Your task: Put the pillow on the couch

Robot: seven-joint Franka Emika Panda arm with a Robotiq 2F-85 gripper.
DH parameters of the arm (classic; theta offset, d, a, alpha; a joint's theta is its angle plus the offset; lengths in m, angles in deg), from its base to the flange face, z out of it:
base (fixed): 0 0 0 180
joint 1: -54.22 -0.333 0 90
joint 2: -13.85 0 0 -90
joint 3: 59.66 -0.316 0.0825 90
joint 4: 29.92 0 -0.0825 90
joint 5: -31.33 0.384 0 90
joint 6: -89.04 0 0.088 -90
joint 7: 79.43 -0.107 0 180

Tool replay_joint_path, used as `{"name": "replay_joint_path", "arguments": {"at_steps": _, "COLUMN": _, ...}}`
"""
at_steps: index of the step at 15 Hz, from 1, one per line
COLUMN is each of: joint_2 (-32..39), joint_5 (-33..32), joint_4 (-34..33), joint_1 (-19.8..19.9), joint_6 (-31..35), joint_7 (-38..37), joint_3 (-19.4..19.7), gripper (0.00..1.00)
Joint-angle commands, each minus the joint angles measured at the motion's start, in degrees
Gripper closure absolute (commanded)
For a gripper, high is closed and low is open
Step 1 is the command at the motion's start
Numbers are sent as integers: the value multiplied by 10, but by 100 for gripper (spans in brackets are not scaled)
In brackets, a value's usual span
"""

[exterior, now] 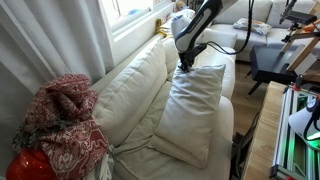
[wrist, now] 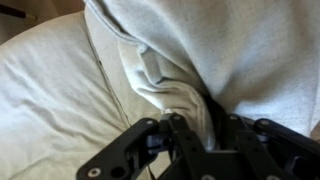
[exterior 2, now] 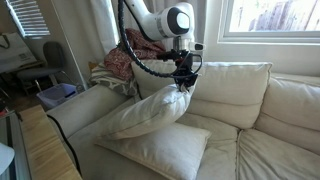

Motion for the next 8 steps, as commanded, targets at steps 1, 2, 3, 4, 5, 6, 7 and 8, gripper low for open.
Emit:
{"name": "replay_joint_path", "arguments": {"at_steps": 1, "joint_2": 14, "joint_5": 77, "joint_4": 10, "joint_1": 9, "joint_6": 36, "joint_7": -35, "joint_3": -23, "gripper": 36}}
{"name": "replay_joint_path", "arguments": {"at_steps": 2, "joint_2": 13, "joint_5": 92, "joint_4": 11, "joint_1": 11, "joint_6": 48, "joint_7": -38, "joint_3": -22, "gripper": 31}}
{"name": "replay_joint_path", "arguments": {"at_steps": 3, "joint_2": 11, "joint_5": 99, "joint_4": 15, "joint_1": 11, "joint_6": 65, "joint_7": -44, "joint_3": -17, "gripper": 23}}
{"name": "replay_joint_path", "arguments": {"at_steps": 4, "joint_2": 11, "joint_5": 103, "joint_4": 16, "joint_1": 8, "joint_6": 73, "joint_7": -49, "joint_3": -11, "gripper": 17}}
{"name": "replay_joint_path", "arguments": {"at_steps": 5, "joint_2": 8, "joint_5": 103, "joint_4": 20, "joint_1": 6, "joint_6": 82, "joint_7": -49, "joint_3": -6, "gripper": 8}}
{"name": "replay_joint_path", "arguments": {"at_steps": 6, "joint_2": 5, "joint_5": 96, "joint_4": 23, "joint_1": -2, "joint_6": 82, "joint_7": -59, "joint_3": 7, "gripper": 1}}
{"name": "replay_joint_path", "arguments": {"at_steps": 7, "joint_2": 0, "joint_5": 101, "joint_4": 24, "joint_1": 3, "joint_6": 82, "joint_7": -57, "joint_3": 4, "gripper": 0}}
{"name": "replay_joint_path", "arguments": {"at_steps": 8, "joint_2": -6, "joint_5": 104, "joint_4": 25, "joint_1": 6, "joint_6": 76, "joint_7": -57, "joint_3": 4, "gripper": 0}}
